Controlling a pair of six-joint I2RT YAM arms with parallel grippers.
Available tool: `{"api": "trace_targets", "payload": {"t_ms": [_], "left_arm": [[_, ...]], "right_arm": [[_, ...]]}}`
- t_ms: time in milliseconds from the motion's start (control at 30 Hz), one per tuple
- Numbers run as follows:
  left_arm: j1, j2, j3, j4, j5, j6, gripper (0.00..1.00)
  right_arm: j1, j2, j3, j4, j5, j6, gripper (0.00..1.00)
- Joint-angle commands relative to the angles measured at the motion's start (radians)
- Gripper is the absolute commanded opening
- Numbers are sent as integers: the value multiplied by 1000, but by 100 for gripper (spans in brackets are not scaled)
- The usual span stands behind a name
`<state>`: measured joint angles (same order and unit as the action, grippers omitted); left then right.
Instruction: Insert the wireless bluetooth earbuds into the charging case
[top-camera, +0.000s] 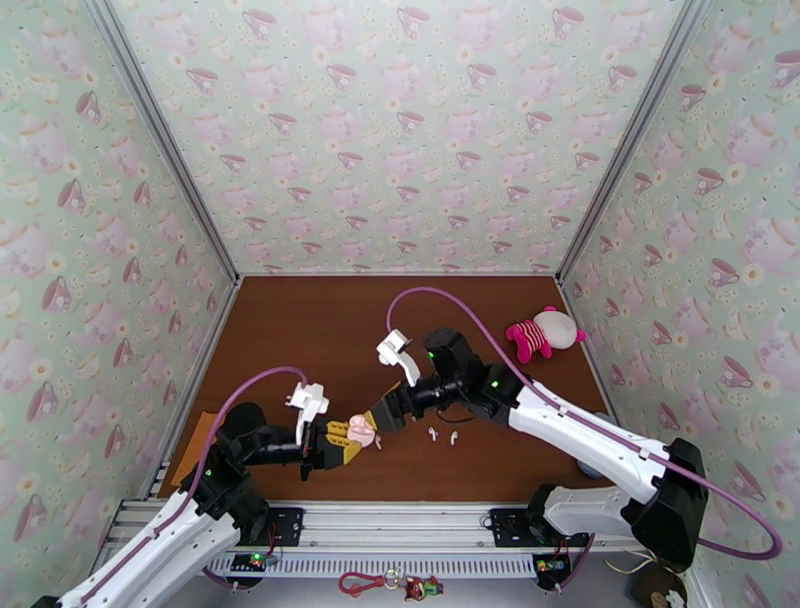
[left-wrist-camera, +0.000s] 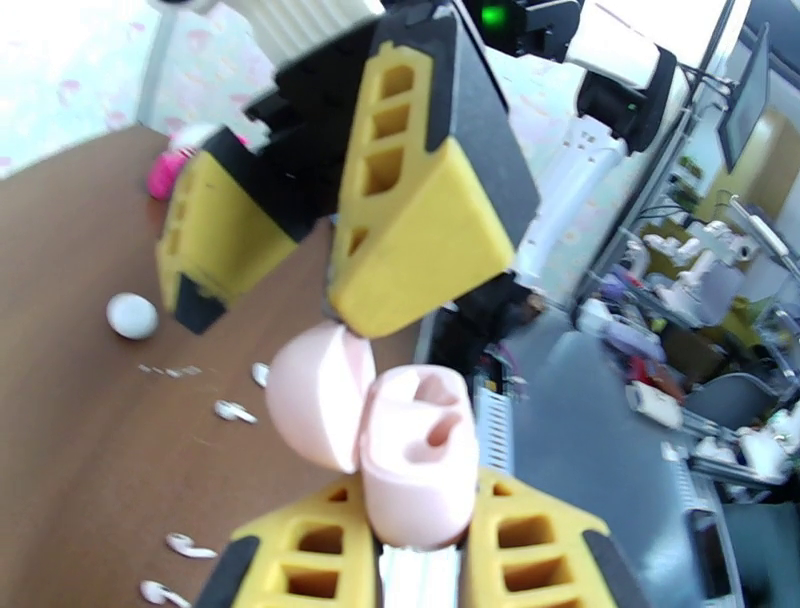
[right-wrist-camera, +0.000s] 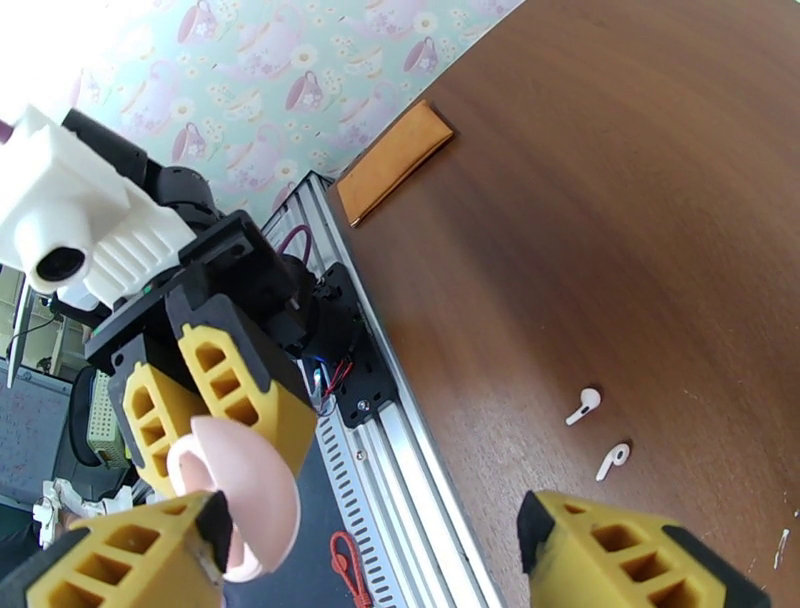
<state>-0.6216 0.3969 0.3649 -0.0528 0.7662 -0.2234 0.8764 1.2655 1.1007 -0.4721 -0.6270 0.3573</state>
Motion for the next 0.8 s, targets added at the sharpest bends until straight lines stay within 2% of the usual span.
{"api": "trace_targets", "payload": {"t_ms": [0,133,367,500,633,767], "left_arm": [[-5,-73,-17,20,-203,204,0],[-4,-117,-36,-12,-338,344,0],[-4,-230,-68,-70,-411,412,0],[-3,-322,-66,-120,-462,433,0],[-2,-359,-67,-109,-491,438,0],[-1,-385,-70,-110,-507,444,0]], "right_arm": [[-9,-70,58,-74,85,-6,83],[-20,-75,77,-169,208,27,82],[-12,36,30,-229,343,266,76],[65,123,77,-284,485,371,73],[94,230,105,-291,515,539,68],[166,351,188,-355,605,616,64]]}}
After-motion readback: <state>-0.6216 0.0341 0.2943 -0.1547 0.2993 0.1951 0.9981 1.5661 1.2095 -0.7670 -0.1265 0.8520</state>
